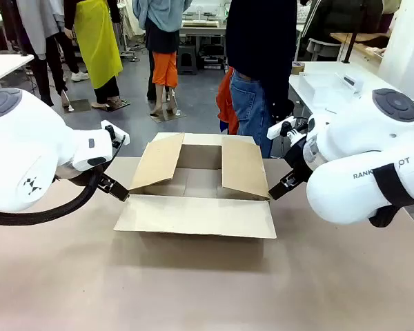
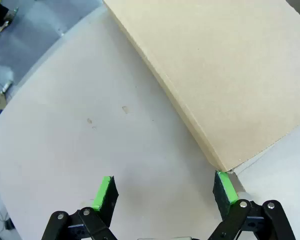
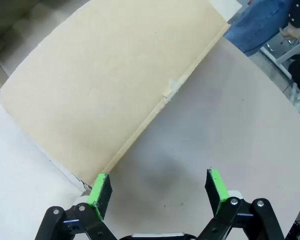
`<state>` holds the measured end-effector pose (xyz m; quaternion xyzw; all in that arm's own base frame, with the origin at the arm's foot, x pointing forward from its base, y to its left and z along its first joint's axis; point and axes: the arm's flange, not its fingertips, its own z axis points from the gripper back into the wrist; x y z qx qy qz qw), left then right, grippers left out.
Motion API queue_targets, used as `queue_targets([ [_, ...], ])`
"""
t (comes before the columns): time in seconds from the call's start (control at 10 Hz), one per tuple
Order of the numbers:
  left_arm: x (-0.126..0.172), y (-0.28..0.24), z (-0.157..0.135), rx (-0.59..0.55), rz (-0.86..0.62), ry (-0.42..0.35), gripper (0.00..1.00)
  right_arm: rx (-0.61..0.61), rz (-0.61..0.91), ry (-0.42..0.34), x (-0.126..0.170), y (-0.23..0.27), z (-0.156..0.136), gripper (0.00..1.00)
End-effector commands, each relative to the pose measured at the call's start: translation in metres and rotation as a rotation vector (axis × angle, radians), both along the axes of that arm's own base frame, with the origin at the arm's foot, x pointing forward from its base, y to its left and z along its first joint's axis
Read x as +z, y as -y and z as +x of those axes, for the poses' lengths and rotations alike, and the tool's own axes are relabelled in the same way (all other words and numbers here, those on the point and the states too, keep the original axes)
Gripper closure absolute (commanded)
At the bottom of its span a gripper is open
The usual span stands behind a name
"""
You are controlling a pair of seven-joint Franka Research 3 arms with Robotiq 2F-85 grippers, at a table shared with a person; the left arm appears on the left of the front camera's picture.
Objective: Pack the gift set into the box.
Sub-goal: Place both hands on the side flaps of the Package Box and spread them outward.
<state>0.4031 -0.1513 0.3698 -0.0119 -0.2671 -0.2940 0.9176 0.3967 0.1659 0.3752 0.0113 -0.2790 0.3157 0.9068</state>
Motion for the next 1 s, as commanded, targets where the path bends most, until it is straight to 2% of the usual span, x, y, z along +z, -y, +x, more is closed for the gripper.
queue_targets([
  [0.0, 0.0003, 0.0001, 0.0000, 0.000, 0.000, 0.001, 0.00, 0.000, 0.000, 0.000, 0.0000, 0.0000, 0.0000, 0.00],
  [0.9, 0.0003, 0.0001, 0.0000, 0.000, 0.000, 0.001, 0.00, 0.000, 0.000, 0.000, 0.0000, 0.0000, 0.0000, 0.00],
])
